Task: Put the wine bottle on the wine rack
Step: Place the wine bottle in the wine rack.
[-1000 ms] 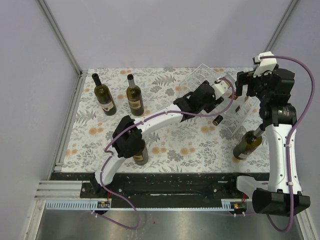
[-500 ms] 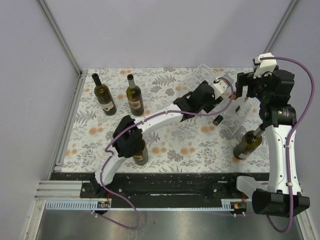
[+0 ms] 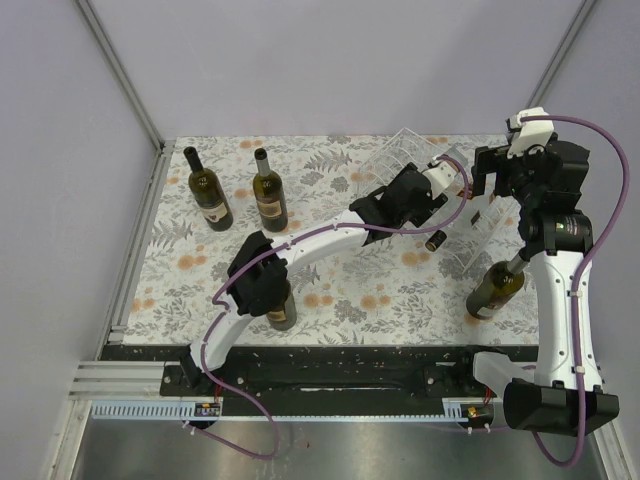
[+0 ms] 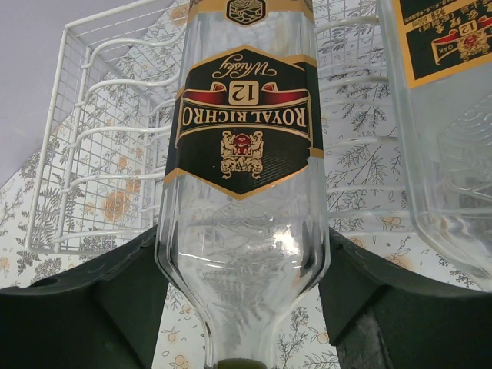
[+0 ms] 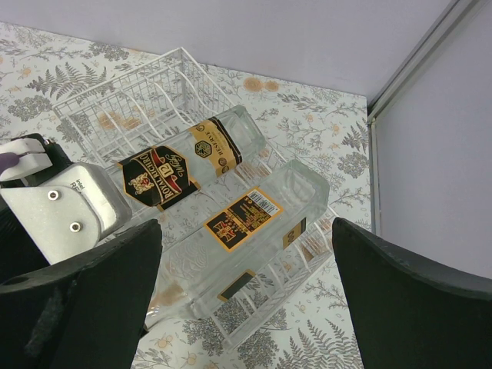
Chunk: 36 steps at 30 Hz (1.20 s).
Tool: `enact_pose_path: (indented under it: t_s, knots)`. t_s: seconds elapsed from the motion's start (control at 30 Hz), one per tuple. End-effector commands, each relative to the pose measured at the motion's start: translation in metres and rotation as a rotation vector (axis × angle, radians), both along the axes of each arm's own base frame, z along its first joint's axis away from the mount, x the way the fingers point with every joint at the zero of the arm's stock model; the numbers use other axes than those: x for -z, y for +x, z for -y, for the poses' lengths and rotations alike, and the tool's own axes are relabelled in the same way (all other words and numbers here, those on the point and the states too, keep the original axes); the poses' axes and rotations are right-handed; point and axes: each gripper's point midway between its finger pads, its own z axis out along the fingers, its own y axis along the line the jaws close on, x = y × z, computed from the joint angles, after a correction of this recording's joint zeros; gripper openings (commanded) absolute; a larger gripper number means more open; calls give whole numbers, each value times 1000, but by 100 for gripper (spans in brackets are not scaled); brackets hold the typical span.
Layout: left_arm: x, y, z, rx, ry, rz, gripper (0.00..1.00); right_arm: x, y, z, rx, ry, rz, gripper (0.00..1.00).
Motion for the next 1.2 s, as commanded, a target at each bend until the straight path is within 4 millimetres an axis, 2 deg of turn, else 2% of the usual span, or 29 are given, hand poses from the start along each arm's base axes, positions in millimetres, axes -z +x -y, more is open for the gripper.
enact_pose_path:
  t_s: [0.0,0.37,0.83,0.97,1.0,1.17]
  knots:
    - [-68,-9,32,51,-203,103,31,-15,-1,3,11,-14,57,100]
    - [-64,-25,42,103,-187,86,43,-16,-4,4,13,-26,64,100]
    - [-57,-27,38,84,-160,88,65,-13,-6,4,9,-23,59,99]
    - [-59,-26,36,74,-158,93,76,-13,-6,3,6,-20,58,99]
    - [-60,-26,35,73,-157,94,86,-12,-6,3,6,-20,56,100]
    - [-66,-27,33,69,-161,99,92,-11,-6,4,11,-21,55,100]
